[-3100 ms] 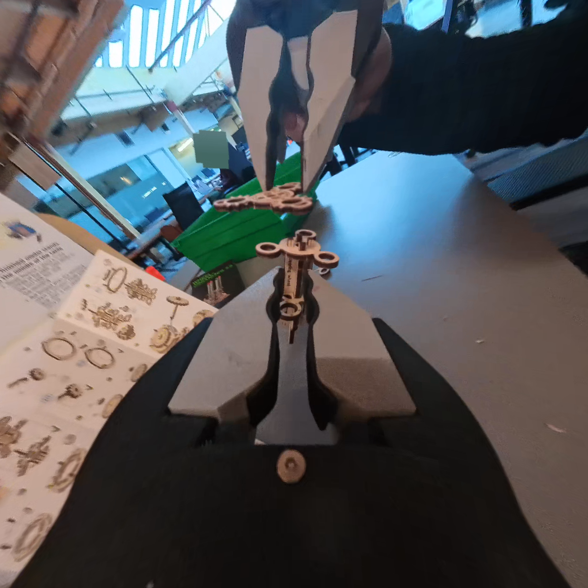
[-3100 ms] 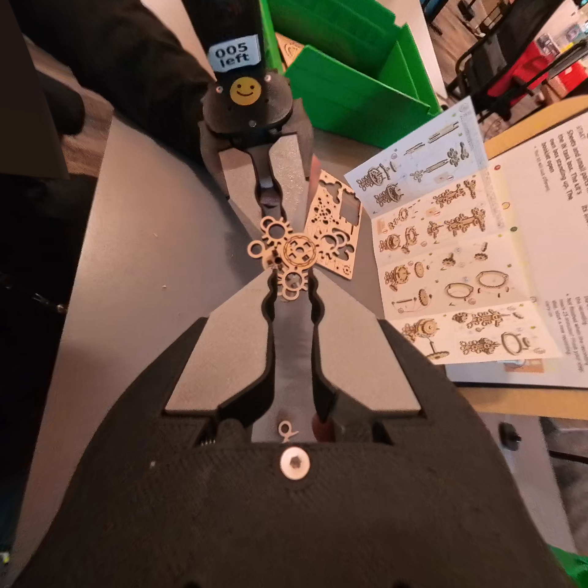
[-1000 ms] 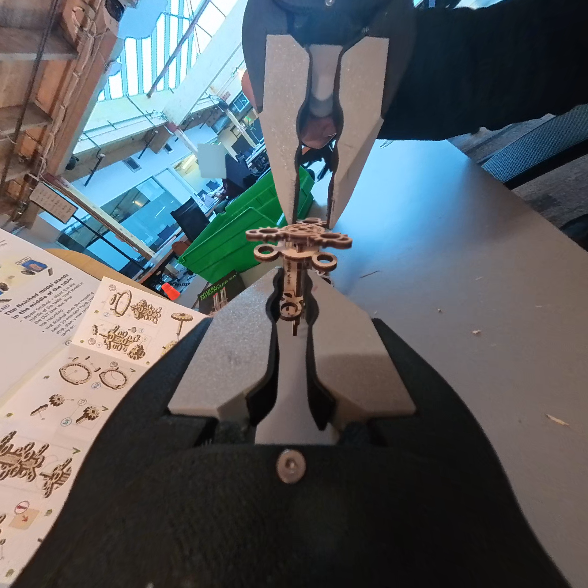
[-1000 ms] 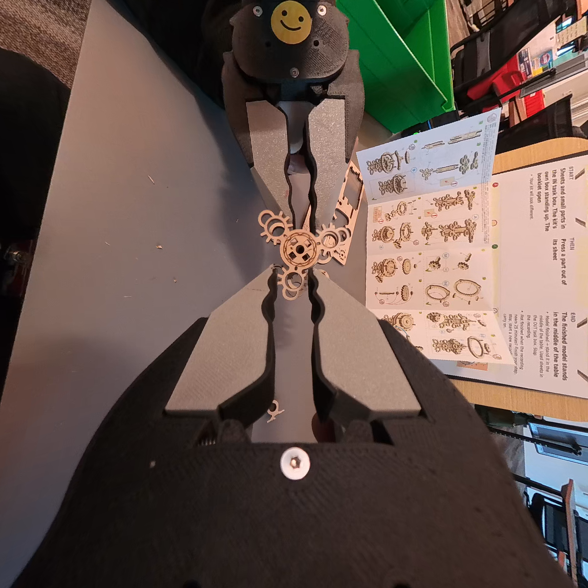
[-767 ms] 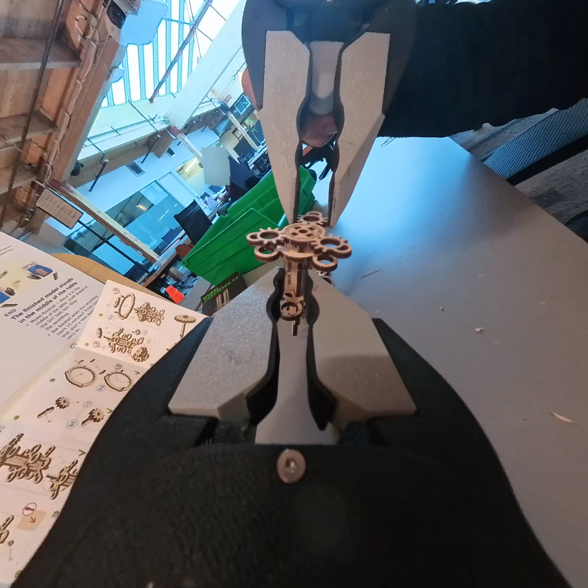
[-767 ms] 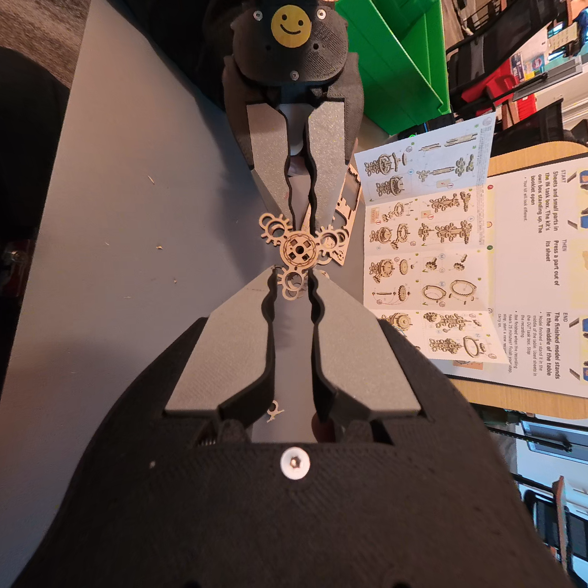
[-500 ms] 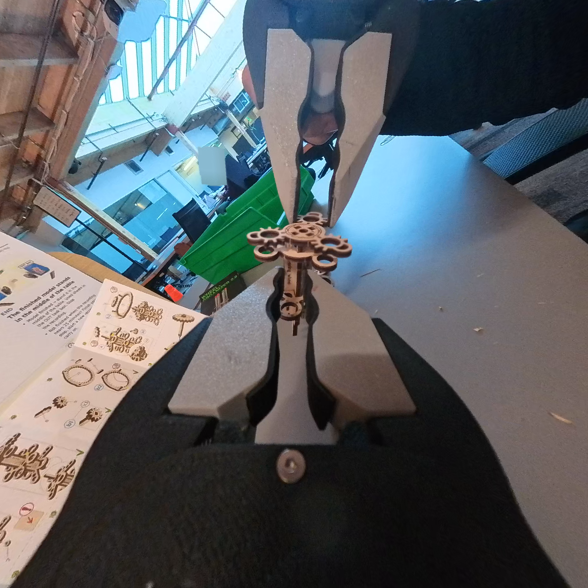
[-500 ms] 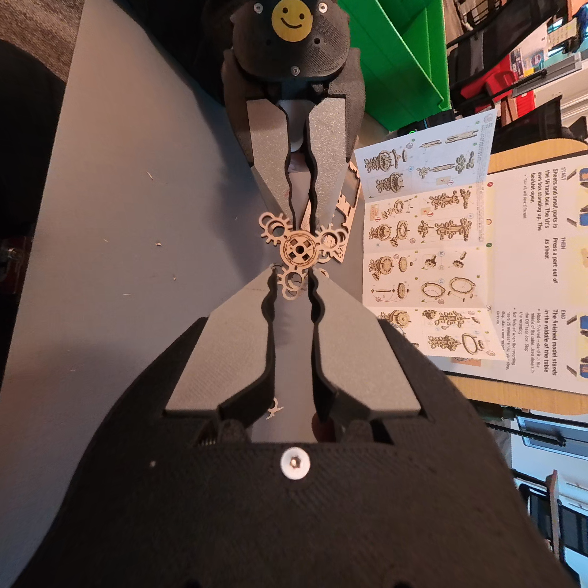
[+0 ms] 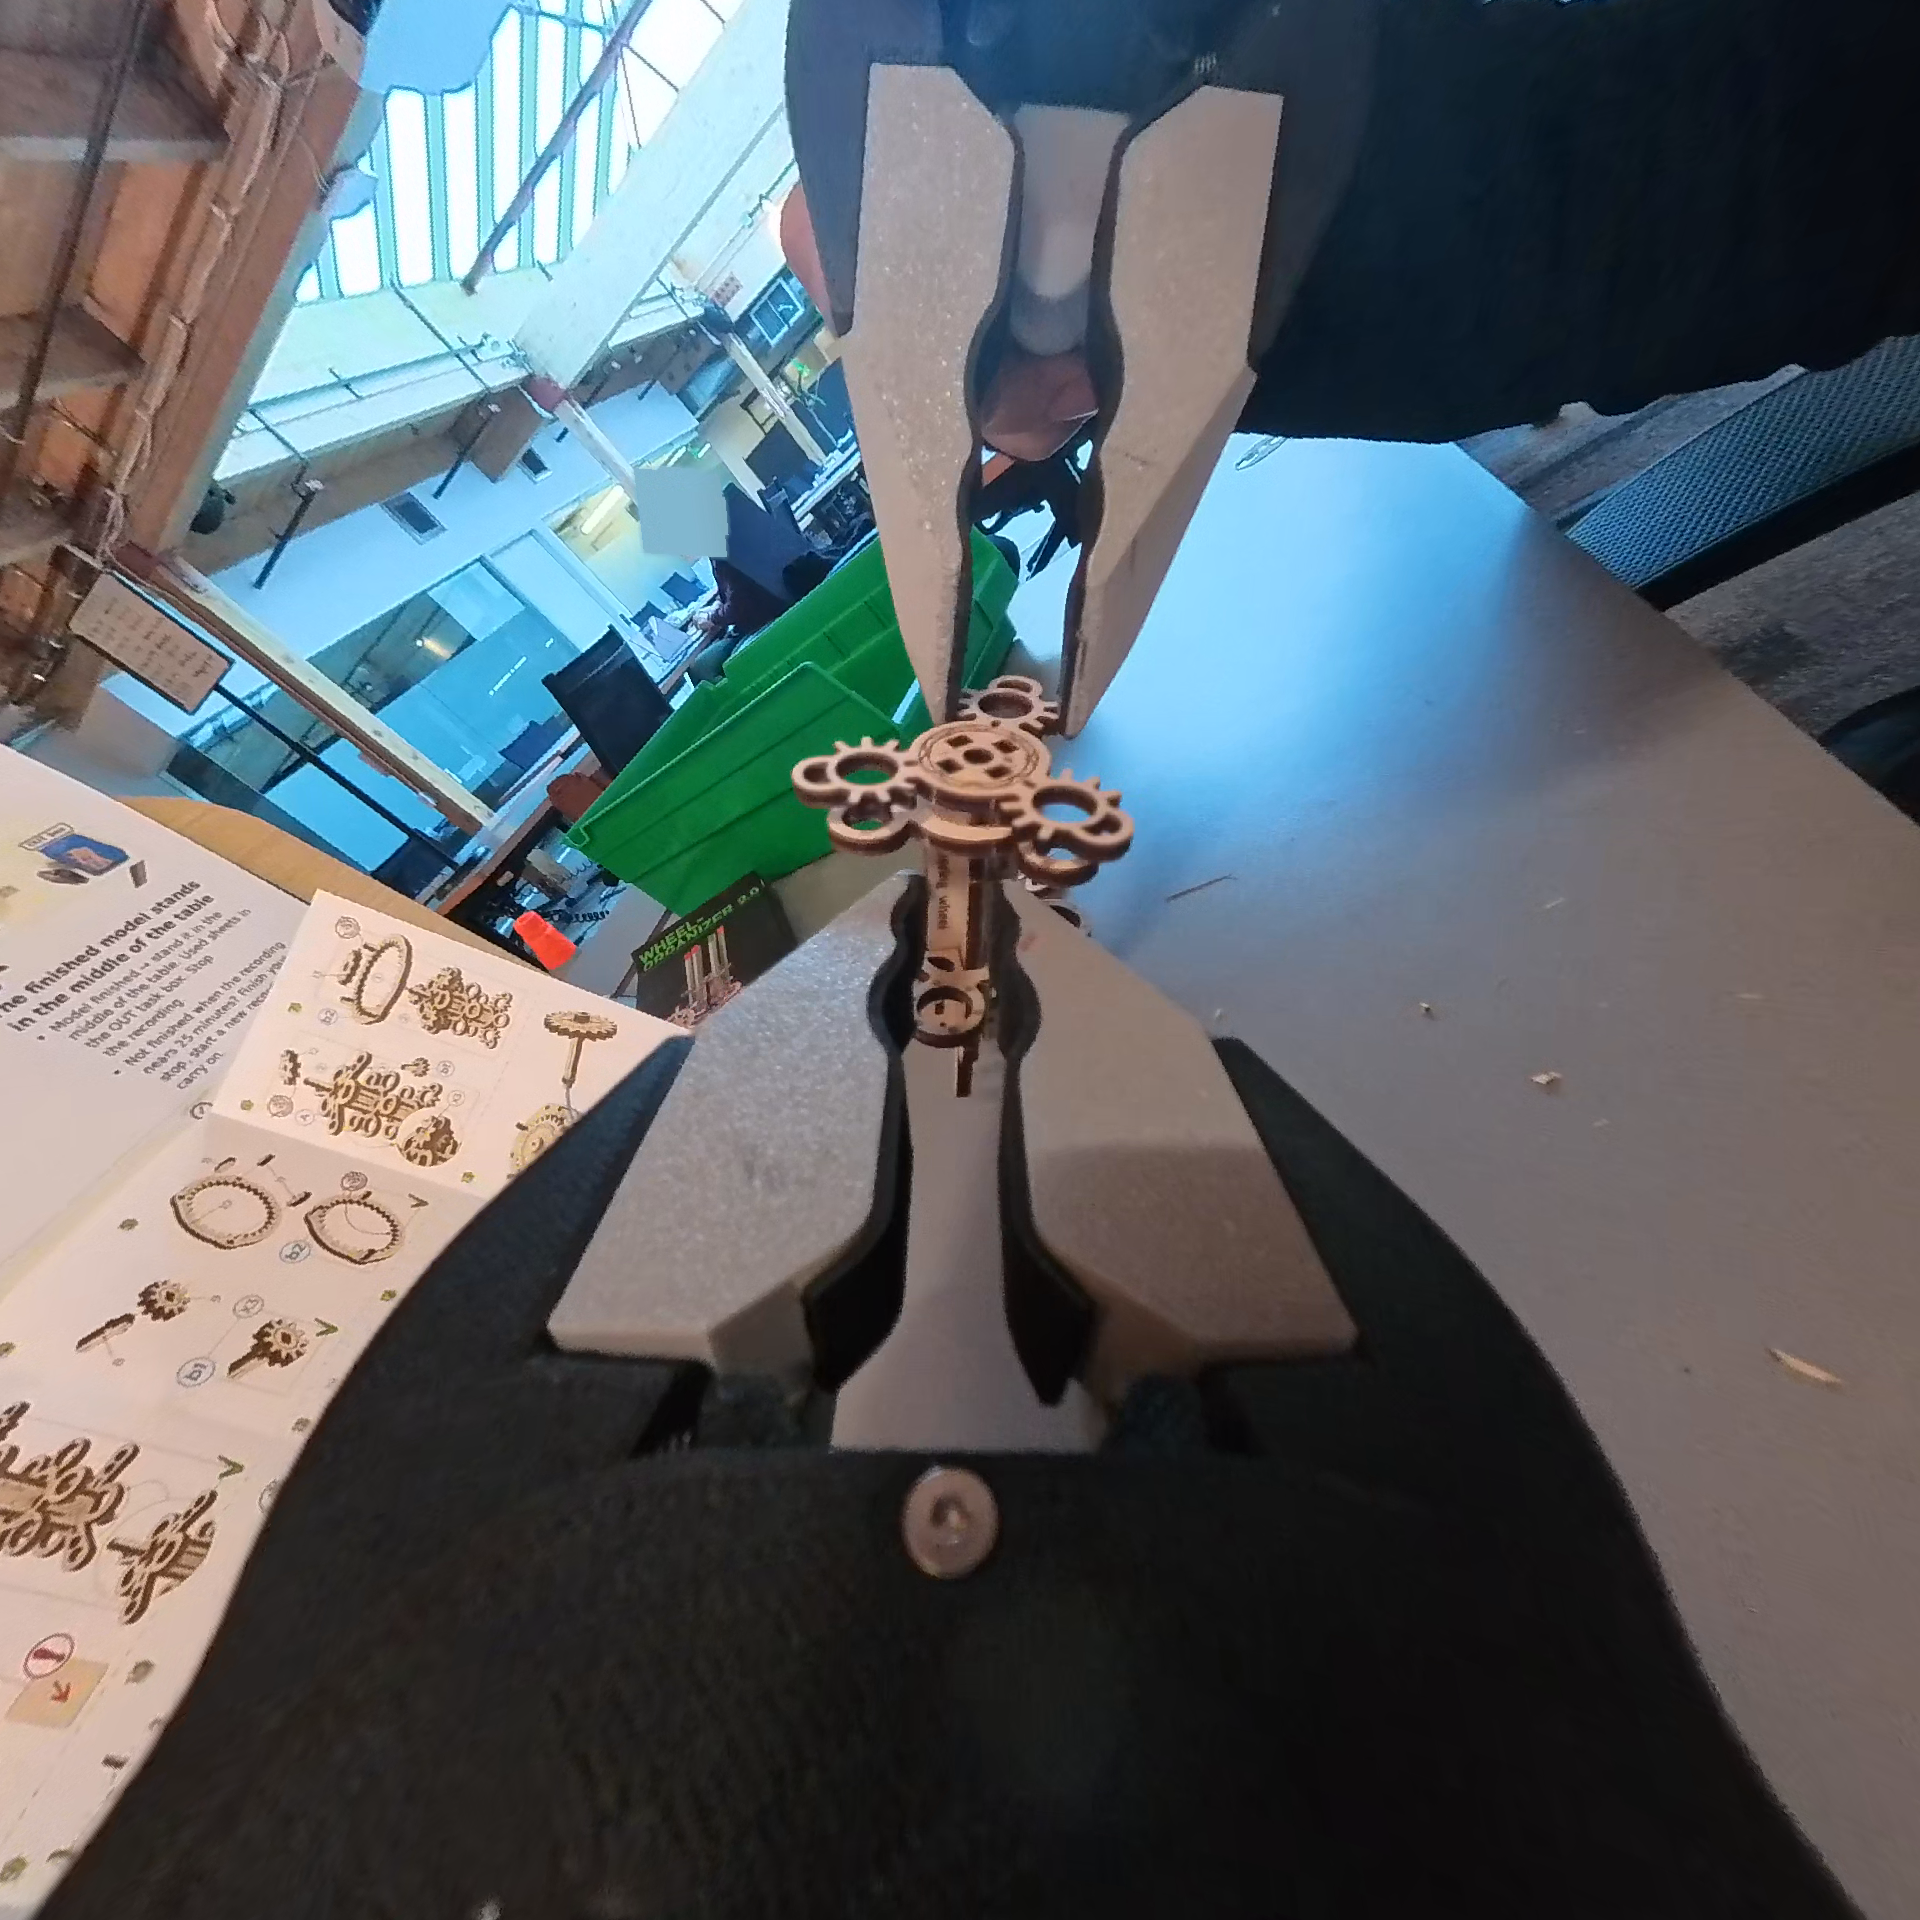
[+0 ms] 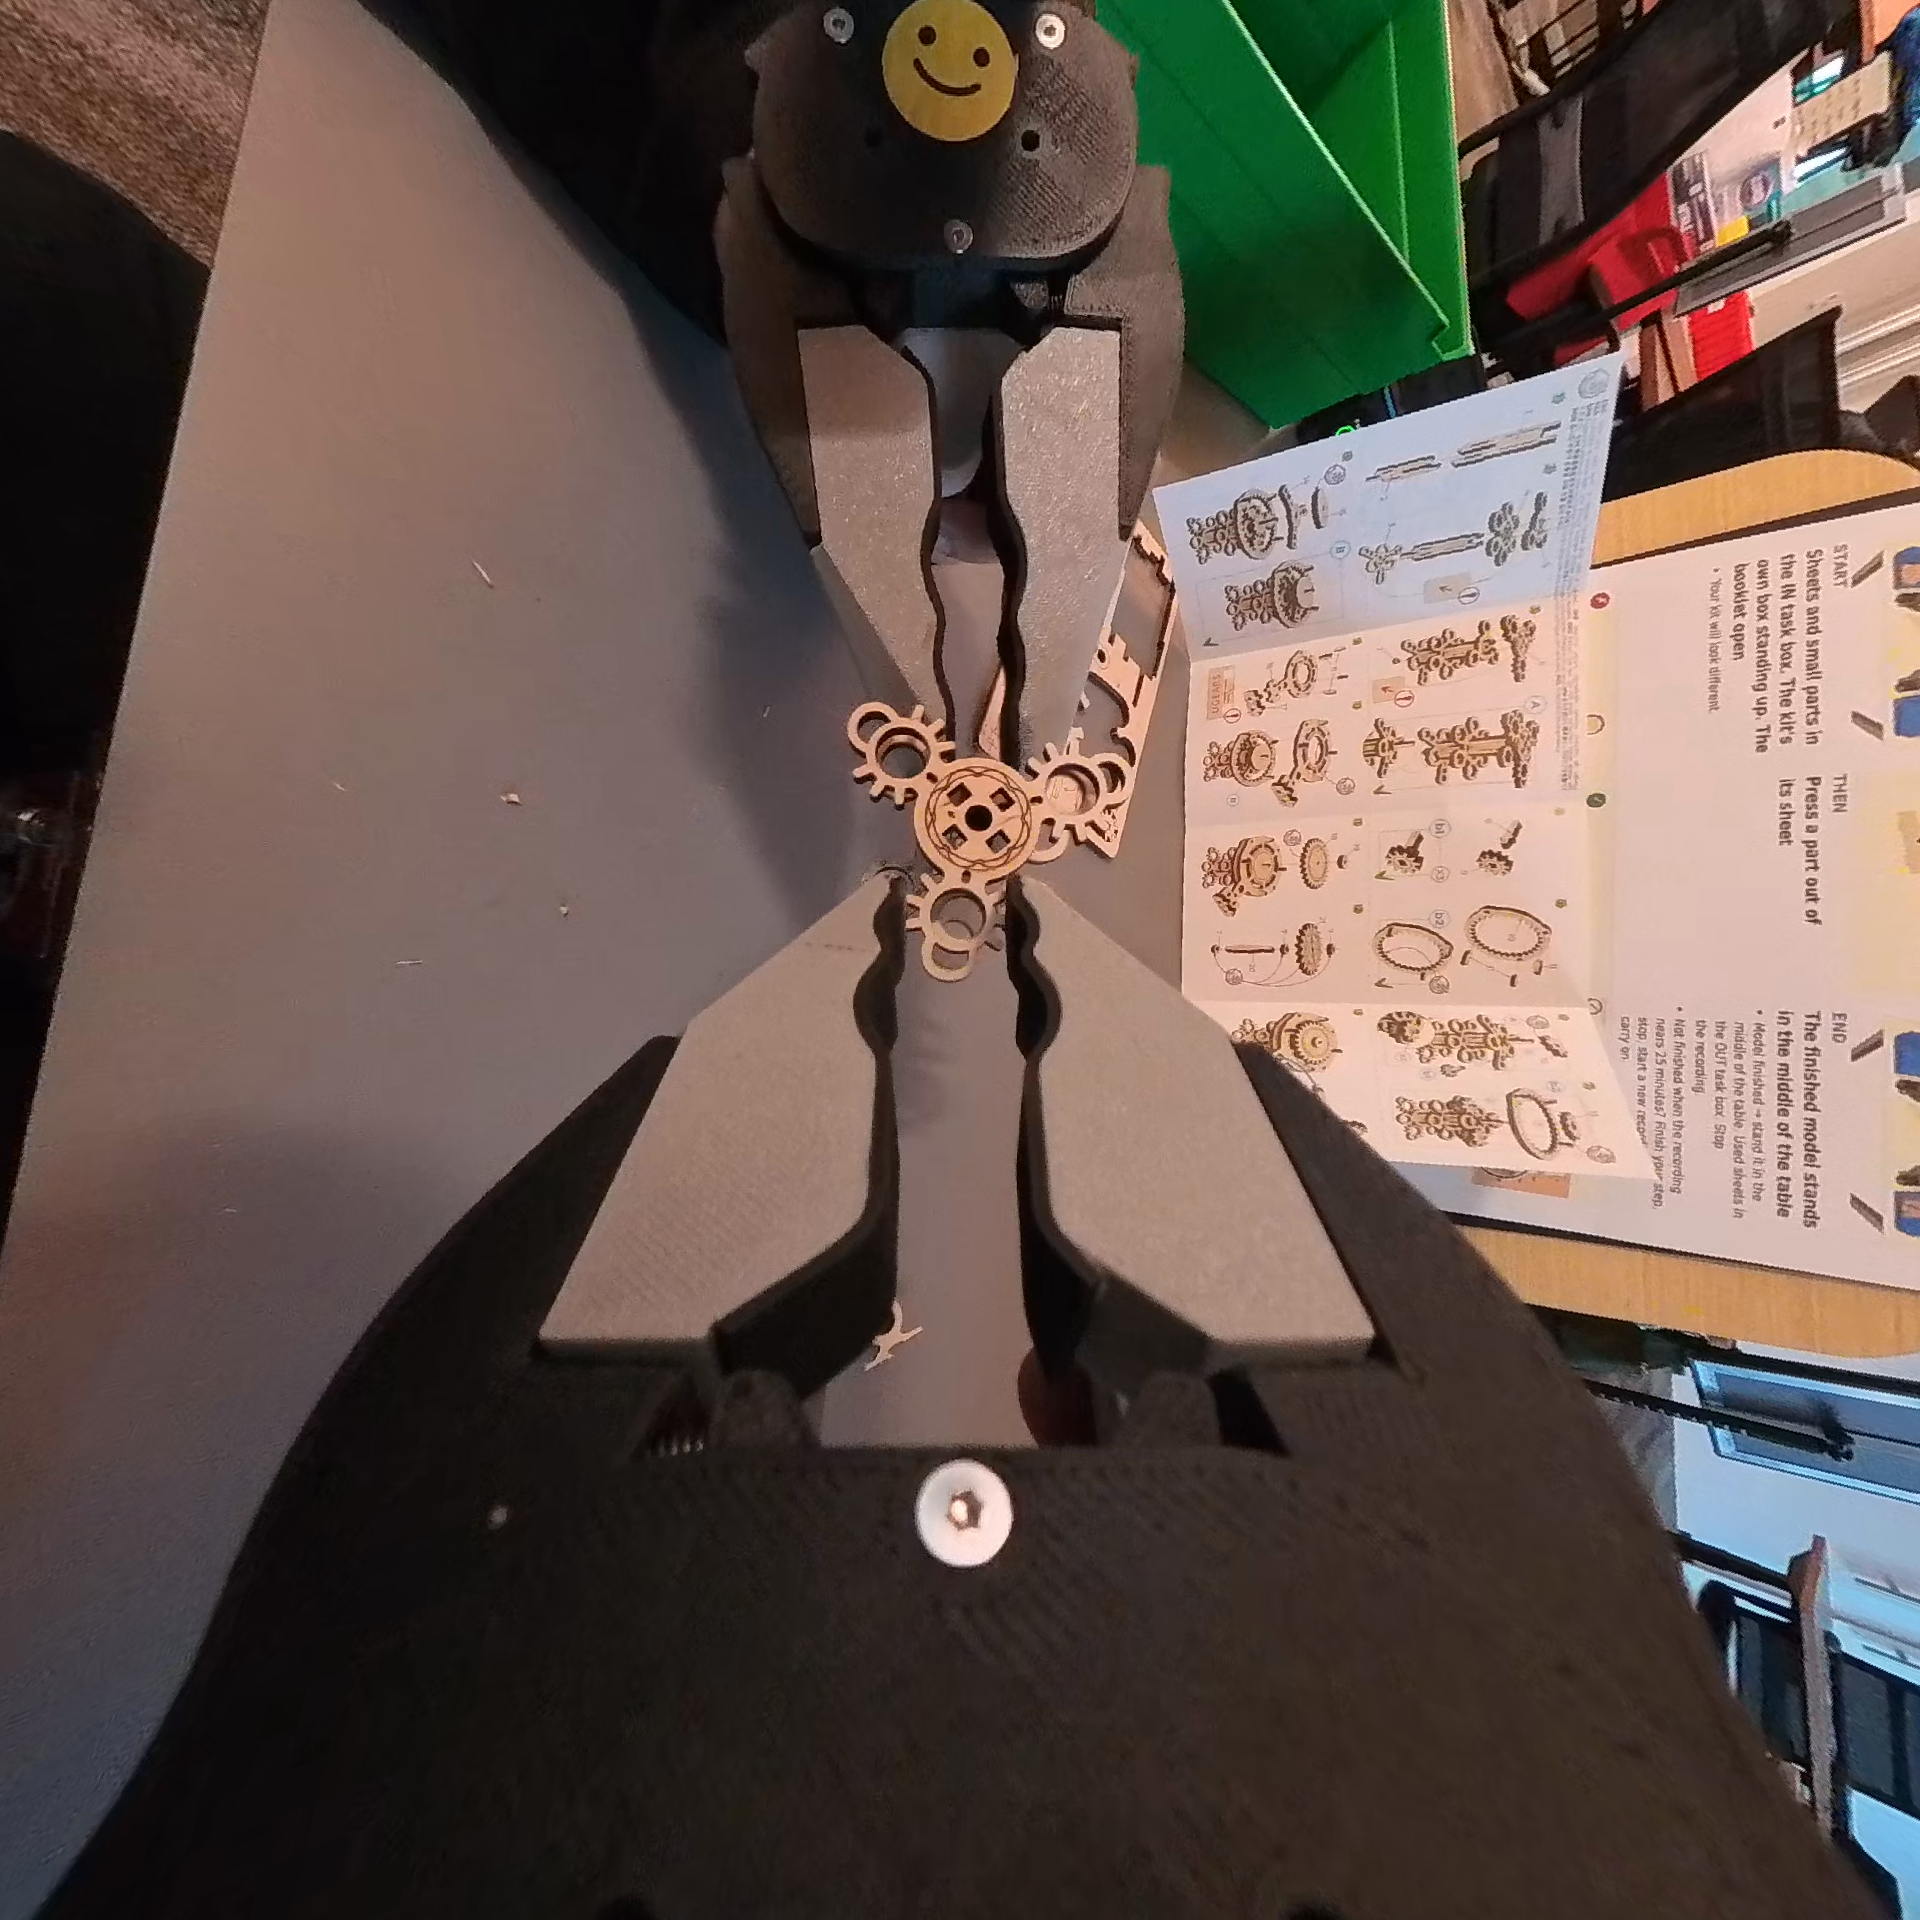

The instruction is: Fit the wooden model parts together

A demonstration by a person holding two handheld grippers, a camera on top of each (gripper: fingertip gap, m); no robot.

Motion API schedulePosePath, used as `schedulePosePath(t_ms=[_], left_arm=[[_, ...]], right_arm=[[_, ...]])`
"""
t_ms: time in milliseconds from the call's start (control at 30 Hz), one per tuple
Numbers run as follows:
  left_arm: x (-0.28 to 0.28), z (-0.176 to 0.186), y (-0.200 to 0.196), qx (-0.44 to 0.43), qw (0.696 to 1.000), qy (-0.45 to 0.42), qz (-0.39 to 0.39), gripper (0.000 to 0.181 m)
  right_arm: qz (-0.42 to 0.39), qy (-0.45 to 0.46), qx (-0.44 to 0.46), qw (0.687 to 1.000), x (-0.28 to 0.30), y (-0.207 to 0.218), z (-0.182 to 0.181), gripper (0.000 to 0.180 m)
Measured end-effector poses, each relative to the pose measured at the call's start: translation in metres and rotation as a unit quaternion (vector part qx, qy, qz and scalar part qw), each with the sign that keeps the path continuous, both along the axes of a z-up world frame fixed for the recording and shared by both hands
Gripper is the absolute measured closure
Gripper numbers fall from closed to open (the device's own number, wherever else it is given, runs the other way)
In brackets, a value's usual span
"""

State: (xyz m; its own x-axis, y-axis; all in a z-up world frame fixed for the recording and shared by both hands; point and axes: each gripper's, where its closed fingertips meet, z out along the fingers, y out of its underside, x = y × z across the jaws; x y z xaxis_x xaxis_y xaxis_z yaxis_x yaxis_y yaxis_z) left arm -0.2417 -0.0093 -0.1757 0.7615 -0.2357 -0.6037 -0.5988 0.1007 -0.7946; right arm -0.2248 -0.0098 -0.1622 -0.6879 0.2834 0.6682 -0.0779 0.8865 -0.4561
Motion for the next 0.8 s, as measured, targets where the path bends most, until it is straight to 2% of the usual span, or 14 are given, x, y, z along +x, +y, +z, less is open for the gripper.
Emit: schedulePosePath(t_ms=[633, 800], left_arm=[[-0.0018, -0.002, 0.0004, -0.016, 1.0, -0.016, 0.004, 0.173], [-0.0073, -0.0082, 0.0025, -0.054, 0.997, -0.061, 0.009, 0.172]], right_arm=[[-0.002, -0.006, 0.003, 1.0, 0.0006, -0.0059, 0.0007, 0.164], [0.005, -0.014, -0.019, 1.0, 0.001, -0.0023, 0.0063, 0.165]])
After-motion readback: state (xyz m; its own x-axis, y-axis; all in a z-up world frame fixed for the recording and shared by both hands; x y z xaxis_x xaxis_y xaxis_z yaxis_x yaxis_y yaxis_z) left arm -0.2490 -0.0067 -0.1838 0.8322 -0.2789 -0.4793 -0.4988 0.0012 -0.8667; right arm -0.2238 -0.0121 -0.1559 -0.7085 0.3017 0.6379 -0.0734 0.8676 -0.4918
